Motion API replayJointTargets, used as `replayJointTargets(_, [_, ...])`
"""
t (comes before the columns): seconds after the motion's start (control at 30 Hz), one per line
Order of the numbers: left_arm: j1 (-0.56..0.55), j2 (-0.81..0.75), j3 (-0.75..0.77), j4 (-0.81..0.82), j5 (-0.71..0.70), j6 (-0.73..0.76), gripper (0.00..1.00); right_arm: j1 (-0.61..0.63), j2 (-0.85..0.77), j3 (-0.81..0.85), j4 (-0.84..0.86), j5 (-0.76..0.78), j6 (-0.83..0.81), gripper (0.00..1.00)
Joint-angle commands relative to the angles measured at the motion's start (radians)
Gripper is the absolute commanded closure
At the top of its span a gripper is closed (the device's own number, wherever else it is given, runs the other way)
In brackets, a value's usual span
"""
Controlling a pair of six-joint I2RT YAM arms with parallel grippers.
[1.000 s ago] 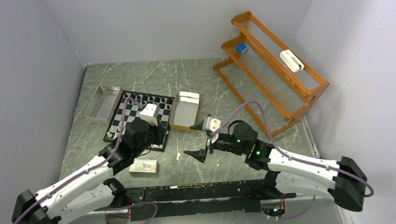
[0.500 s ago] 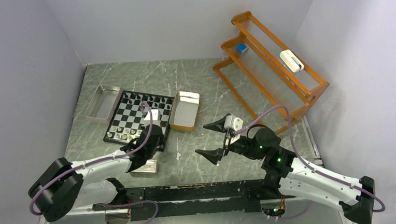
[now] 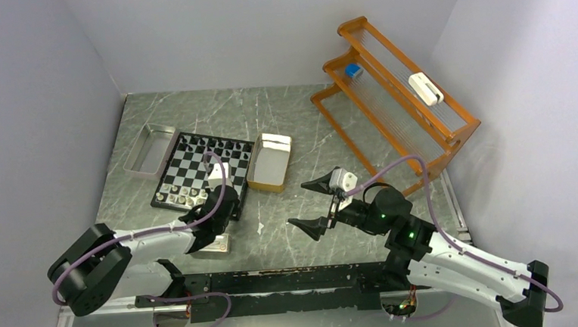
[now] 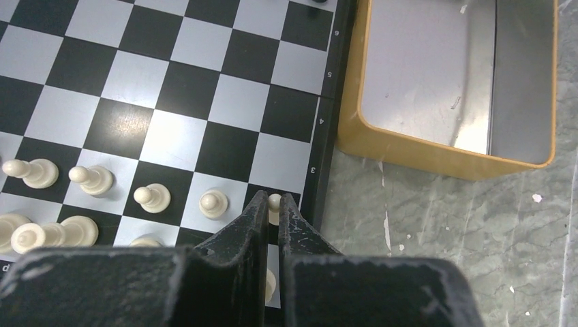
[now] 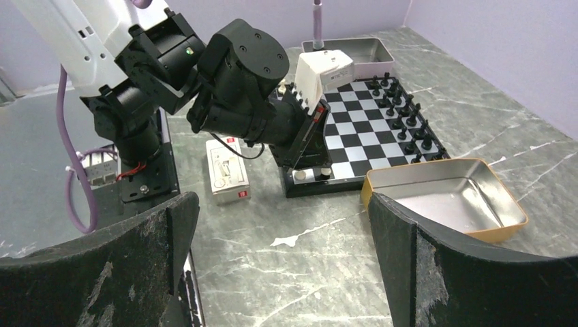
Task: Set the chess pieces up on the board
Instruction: Place the chess piece on the chessboard.
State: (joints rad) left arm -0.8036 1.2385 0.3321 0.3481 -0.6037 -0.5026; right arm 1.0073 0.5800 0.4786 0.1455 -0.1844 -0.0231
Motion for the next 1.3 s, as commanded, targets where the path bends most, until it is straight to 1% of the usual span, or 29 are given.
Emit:
replayJointTargets(0.0, [-0.009,0.015,-0.009,0.058,-0.009,-0.032,0.95,0.001,-0.015,0.029,-0.001,0.015,-0.007,0.0])
replayJointTargets(0.3, [-0.009,0.05,0.004,0.025,-0.007,-0.043,0.95,0.001,-0.016,0.032,-0.008,0.026,-0.017,0.0])
replayJointTargets(0.4, [-0.01,0.043,0.007,0.016,-0.007,-0.044,0.92,0.0,-0.013,0.034,-0.006,0.029,-0.019,0.0])
replayJointTargets(0.73, [-0.011,0.033,0.008,-0.021,-0.01,-0.041,0.95,0.001,-0.002,0.029,0.008,0.029,-0.019,0.0])
replayJointTargets(1.03, [-0.019,0.025,0.03,-0.073,-0.04,-0.02,0.95,0.001,0.0,0.024,0.012,0.031,-0.018,0.0])
replayJointTargets(1.27, [-0.029,0.019,0.03,-0.081,-0.063,-0.028,0.95,0.0,0.005,0.023,0.016,0.028,-0.014,0.0])
